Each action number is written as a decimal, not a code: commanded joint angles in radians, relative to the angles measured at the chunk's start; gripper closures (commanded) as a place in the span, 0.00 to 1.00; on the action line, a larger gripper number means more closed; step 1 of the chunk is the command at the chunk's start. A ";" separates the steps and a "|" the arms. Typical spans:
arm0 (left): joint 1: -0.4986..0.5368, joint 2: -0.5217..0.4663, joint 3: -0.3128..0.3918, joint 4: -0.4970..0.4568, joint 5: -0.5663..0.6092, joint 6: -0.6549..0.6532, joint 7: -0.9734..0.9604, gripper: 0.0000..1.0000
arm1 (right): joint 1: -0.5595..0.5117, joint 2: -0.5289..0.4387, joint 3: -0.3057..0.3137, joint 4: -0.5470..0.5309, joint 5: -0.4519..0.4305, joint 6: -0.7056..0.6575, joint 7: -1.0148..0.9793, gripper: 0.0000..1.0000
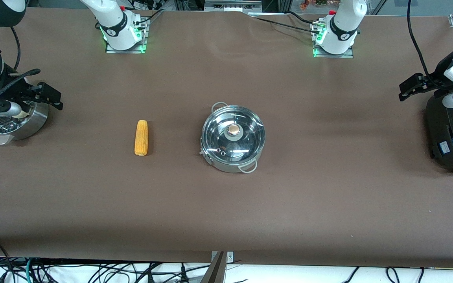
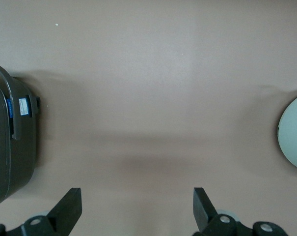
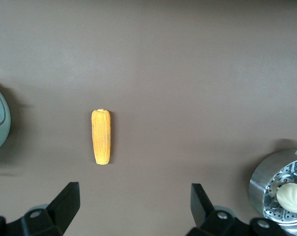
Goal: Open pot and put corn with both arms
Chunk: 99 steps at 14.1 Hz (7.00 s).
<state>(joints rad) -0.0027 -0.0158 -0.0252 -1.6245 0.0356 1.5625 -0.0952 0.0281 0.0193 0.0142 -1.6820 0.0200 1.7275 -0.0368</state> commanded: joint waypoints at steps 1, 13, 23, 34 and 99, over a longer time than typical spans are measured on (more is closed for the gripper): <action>0.010 -0.018 -0.005 -0.008 -0.006 -0.013 0.012 0.00 | -0.007 -0.083 0.007 -0.109 0.014 0.050 -0.003 0.00; 0.010 -0.018 -0.005 -0.009 -0.006 -0.016 0.008 0.00 | -0.001 -0.090 0.007 -0.113 0.006 0.100 -0.012 0.00; 0.009 -0.019 -0.007 -0.009 -0.006 -0.029 0.006 0.00 | -0.001 -0.004 0.007 0.030 0.006 -0.008 -0.011 0.00; -0.032 -0.006 -0.033 -0.005 -0.006 -0.045 0.008 0.00 | -0.002 -0.002 0.006 0.028 0.012 -0.009 -0.012 0.00; -0.534 0.625 -0.194 0.261 0.055 0.447 -0.567 0.82 | -0.002 0.008 0.001 0.028 0.011 -0.014 0.000 0.00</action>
<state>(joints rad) -0.5344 0.6242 -0.2303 -1.3989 0.0440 2.0404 -0.6564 0.0279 0.0192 0.0115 -1.6791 0.0201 1.7369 -0.0378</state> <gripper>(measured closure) 0.502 0.000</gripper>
